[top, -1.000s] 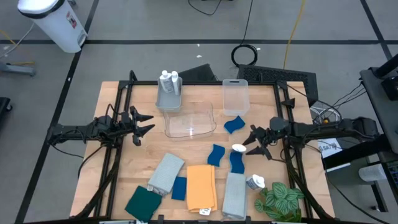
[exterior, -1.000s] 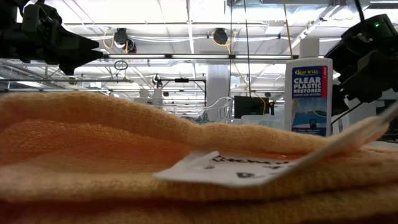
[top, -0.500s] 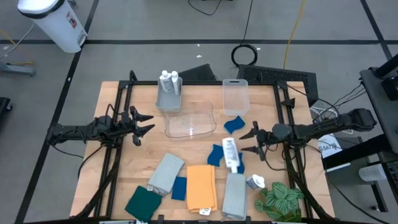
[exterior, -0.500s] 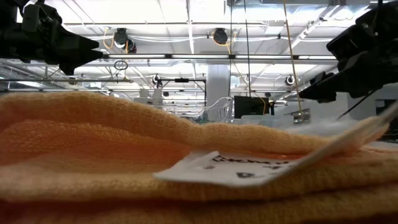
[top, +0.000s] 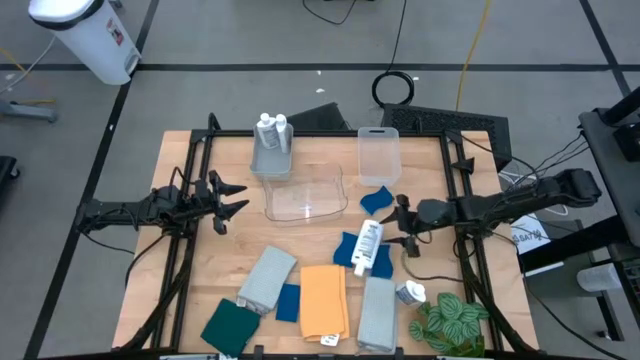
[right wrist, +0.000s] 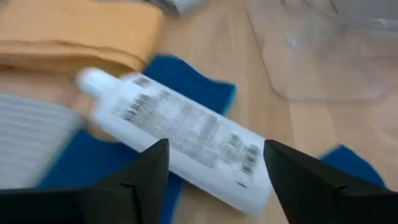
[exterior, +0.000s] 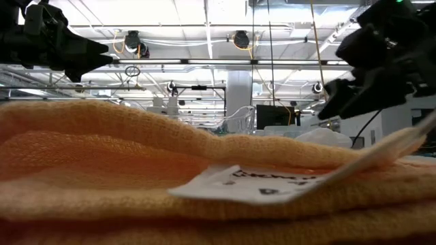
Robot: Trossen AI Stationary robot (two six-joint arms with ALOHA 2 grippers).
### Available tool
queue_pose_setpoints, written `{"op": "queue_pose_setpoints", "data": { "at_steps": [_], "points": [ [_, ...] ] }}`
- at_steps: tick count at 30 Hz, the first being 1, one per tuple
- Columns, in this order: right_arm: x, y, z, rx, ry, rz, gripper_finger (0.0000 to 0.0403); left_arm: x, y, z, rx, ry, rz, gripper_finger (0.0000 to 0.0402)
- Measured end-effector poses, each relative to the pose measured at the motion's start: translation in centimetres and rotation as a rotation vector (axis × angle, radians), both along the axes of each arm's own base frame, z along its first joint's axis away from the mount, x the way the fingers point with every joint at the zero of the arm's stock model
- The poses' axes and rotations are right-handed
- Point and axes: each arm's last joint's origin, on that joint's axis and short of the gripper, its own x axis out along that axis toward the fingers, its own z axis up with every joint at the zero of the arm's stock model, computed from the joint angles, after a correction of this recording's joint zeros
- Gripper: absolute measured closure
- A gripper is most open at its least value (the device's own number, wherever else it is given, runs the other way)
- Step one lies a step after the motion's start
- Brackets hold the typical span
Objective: Pick & Place Kitchen Items
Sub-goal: Put the white plastic restorer bottle into the gray bin
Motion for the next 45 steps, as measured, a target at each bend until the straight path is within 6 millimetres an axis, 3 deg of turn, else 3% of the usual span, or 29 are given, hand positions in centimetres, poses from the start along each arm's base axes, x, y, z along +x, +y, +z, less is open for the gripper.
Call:
{"op": "queue_pose_setpoints", "data": {
  "at_steps": [6, 10, 17, 23, 31, 45],
  "points": [
    [3.2, -0.3, 0.9, -0.041, 0.184, -0.008, 0.0096, 0.0, 0.0, 0.0, 0.000, -0.001, 0.000, 0.0194],
    [5.2, -0.2, 1.5, -0.122, 0.275, 0.086, 0.0072, 0.0, 0.0, 0.0, 0.000, -0.001, 0.000, 0.0194],
    [5.6, 0.6, -0.6, -0.239, 0.414, 0.223, 0.0076, 0.0, 0.0, 0.0, 0.000, -0.001, 0.000, 0.0194],
    [6.4, 0.7, -1.2, -0.396, 0.397, 0.240, 0.0087, 0.0, 0.0, 0.0, 0.000, -0.001, 0.000, 0.0194],
    [7.1, 0.5, -2.0, -0.462, 0.389, 0.299, 0.0134, 0.0, 0.0, 0.0, 0.000, 0.001, 0.000, 0.0195],
    [7.6, 0.8, -2.1, -0.469, 0.345, 0.300, 0.0276, 0.0, 0.0, 0.0, 0.000, 0.001, 0.000, 0.0195]
  ]
}}
